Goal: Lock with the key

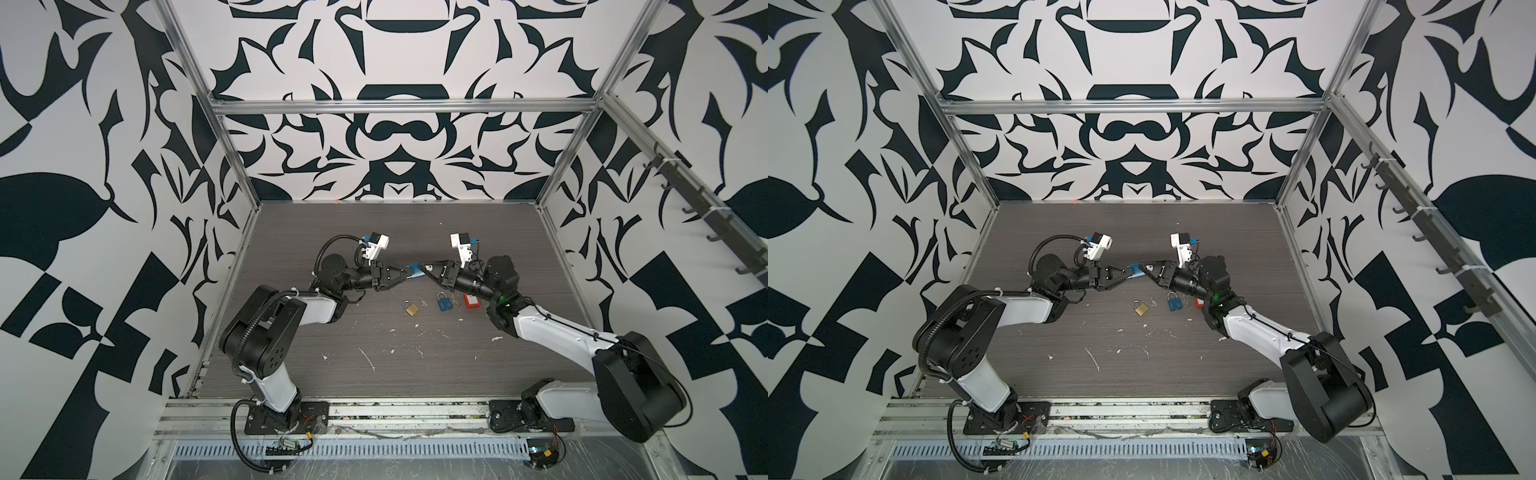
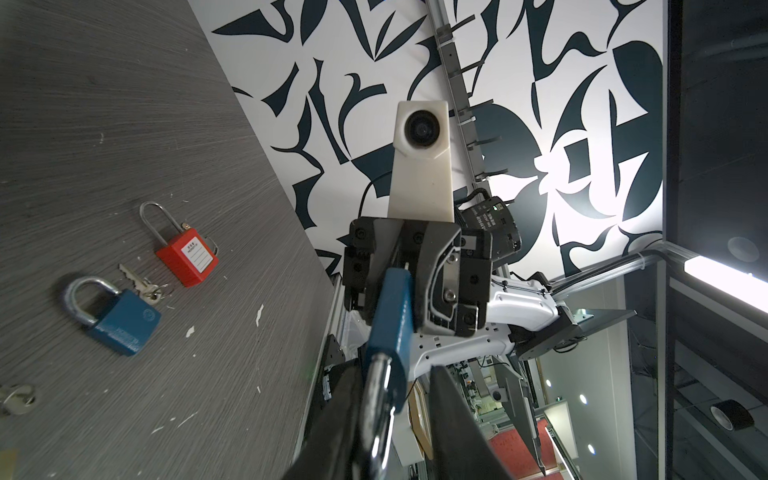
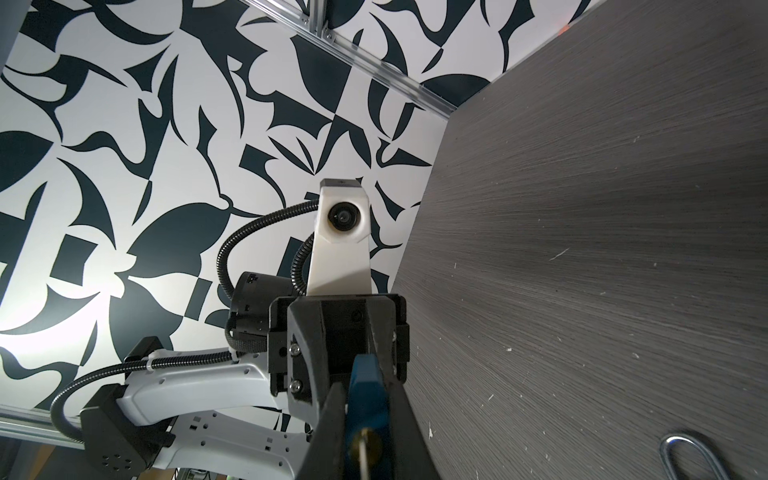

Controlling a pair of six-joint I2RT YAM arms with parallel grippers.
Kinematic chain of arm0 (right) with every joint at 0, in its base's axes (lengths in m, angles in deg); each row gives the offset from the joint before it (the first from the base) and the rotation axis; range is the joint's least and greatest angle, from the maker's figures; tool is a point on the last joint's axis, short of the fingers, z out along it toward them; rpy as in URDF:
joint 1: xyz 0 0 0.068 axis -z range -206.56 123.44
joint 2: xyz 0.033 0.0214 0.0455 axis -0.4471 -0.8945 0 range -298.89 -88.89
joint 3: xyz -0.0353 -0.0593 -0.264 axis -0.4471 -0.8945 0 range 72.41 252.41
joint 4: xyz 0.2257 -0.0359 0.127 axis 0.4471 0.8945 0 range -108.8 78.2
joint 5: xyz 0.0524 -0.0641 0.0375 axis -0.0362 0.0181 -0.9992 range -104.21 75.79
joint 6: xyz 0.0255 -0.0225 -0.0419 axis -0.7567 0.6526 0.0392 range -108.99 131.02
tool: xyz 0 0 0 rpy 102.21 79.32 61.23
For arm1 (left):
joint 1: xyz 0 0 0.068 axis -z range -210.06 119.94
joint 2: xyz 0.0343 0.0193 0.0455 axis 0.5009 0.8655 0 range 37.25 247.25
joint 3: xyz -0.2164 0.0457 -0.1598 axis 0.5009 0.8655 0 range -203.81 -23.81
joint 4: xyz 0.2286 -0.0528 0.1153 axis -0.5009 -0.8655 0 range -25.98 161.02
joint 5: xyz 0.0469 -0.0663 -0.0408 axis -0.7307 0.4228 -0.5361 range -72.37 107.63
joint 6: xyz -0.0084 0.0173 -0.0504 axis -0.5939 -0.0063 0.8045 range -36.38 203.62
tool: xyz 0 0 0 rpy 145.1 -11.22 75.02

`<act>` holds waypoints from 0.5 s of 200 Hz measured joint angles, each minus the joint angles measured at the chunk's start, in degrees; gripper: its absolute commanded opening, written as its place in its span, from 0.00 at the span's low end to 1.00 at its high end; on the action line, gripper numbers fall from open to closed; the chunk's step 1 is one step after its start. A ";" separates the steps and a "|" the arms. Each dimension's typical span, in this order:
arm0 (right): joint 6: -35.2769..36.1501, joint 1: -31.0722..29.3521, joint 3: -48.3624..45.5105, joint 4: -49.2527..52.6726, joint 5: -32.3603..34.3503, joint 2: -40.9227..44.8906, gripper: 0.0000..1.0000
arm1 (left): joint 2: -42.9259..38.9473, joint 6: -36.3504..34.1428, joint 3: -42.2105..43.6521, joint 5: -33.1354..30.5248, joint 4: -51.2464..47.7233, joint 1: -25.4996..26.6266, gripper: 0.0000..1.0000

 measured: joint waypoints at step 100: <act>-0.44 -0.17 0.00 -1.53 -0.04 -0.68 0.00 | 1.11 0.87 -1.60 0.00 0.35 0.39 0.28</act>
